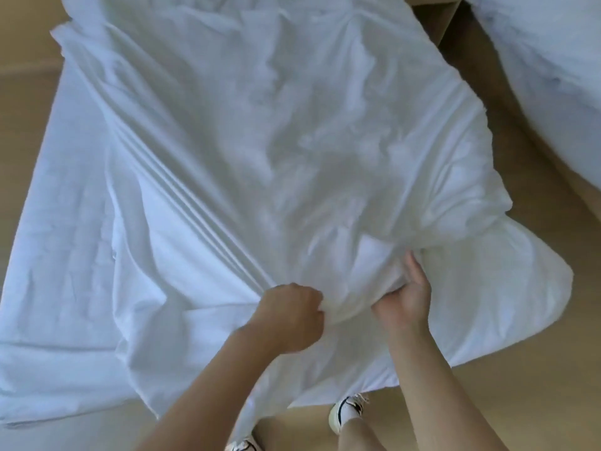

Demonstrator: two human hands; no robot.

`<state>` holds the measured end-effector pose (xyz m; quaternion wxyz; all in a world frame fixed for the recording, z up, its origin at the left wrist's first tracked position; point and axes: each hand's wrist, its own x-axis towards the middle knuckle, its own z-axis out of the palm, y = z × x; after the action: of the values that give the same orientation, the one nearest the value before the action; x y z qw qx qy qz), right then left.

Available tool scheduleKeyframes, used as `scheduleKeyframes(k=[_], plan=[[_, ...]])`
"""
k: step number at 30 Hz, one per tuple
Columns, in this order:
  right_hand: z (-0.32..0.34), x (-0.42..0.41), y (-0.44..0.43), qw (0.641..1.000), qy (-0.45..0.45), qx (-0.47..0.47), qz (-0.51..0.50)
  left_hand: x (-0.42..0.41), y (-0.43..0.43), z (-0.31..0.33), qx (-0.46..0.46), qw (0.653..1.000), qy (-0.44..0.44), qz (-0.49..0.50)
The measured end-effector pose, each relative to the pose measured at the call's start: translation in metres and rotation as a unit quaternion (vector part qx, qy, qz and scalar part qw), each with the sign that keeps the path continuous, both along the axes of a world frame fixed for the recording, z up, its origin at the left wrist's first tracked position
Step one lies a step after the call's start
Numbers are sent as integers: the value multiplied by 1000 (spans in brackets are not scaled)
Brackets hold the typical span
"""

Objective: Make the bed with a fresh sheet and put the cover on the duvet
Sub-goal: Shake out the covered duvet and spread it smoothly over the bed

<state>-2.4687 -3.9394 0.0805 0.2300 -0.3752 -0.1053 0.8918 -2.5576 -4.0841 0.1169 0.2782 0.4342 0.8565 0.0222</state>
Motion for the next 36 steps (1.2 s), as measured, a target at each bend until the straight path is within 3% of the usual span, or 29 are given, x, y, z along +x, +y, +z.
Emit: scheduleKeyframes(k=[3, 5, 7, 9, 12, 14, 18, 21, 23, 25, 26, 30, 32, 36], plan=[[-2, 1, 61, 999, -26, -14, -15, 1, 20, 3, -107, 993, -48, 23], [-7, 27, 77, 999, -30, 11, 20, 23, 59, -2, -72, 996, -49, 13], [-18, 74, 72, 997, -8, -3, 71, 57, 107, -10, -45, 997, -26, -49], [-29, 125, 61, 993, 13, -40, 112, 91, 147, -20, -90, 985, -1, -147], [-44, 169, 71, 993, 6, -97, 65, 125, 163, -34, -143, 954, -28, -264], [-52, 169, 91, 992, -40, -121, 5, 126, 157, -34, -191, 936, -61, -288], [-45, 128, 167, 989, -132, -23, -70, 104, 153, -28, -275, 932, -148, -185], [-27, 130, 210, 993, -36, 19, -113, 90, 183, -31, -246, 943, -205, -92], [-31, 174, 213, 993, 28, 32, -107, 93, 218, -39, -129, 956, -264, -25], [-44, 227, 190, 991, 99, -24, -84, 115, 252, -52, -68, 949, -305, -43], [-52, 251, 179, 992, 87, -56, -75, 135, 266, -60, -77, 943, -312, -83], [-84, 274, 159, 991, -94, -85, -38, 214, 284, -91, -168, 926, -268, -207], [-87, 256, 178, 990, -116, -64, -56, 220, 287, -100, -156, 937, -262, -173], [-92, 228, 224, 988, -30, -44, -147, 181, 299, -106, -123, 945, -299, -55]])
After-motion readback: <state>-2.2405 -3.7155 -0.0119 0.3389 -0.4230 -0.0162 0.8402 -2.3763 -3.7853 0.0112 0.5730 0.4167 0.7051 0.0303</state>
